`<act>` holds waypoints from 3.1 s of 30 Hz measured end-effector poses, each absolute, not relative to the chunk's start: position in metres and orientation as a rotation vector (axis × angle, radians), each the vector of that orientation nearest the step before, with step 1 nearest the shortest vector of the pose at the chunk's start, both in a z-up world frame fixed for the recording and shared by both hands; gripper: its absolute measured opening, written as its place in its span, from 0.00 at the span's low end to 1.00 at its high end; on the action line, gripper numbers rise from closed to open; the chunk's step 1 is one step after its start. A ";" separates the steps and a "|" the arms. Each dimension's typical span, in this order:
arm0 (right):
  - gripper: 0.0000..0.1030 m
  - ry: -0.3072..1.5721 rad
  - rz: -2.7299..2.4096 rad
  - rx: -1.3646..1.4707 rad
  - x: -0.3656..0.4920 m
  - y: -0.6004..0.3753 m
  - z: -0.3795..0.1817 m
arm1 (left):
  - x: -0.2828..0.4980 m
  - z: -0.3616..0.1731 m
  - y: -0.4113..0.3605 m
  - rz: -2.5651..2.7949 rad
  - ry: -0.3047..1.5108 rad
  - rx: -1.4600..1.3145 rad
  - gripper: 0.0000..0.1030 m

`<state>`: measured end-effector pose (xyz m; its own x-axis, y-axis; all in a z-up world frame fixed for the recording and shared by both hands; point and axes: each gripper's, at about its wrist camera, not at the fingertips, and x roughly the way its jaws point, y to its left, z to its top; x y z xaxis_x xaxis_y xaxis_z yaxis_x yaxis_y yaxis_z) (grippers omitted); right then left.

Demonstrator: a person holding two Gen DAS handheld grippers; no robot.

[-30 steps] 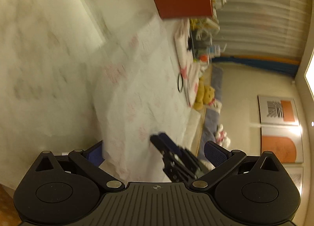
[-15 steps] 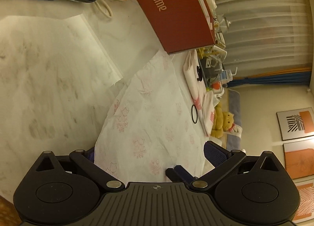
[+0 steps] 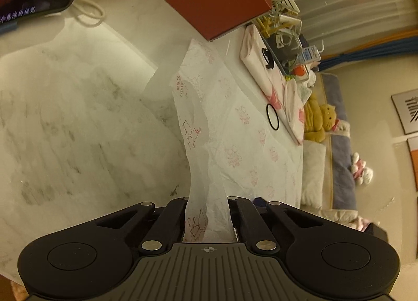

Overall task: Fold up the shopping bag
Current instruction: 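Close the left gripper on the white pink-printed bag edge, then lift the gripped bag edge up with the left gripper, then fold the lifted edge over onto the bag and open the left gripper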

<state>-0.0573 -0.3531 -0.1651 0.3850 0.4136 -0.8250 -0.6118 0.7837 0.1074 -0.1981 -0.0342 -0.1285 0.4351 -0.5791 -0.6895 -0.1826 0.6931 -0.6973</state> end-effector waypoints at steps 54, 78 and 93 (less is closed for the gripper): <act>0.28 1.001 0.414 0.124 -0.105 -0.466 -0.165 | -0.177 -0.078 -0.239 -0.755 1.201 0.048 0.02; 0.65 0.996 0.350 1.215 -0.087 -0.575 -0.217 | -0.189 -0.077 -0.259 -0.722 1.184 0.163 0.02; 0.00 1.077 0.516 0.621 -0.032 -0.528 -0.173 | -0.244 0.003 -0.179 -0.775 0.999 0.185 1.00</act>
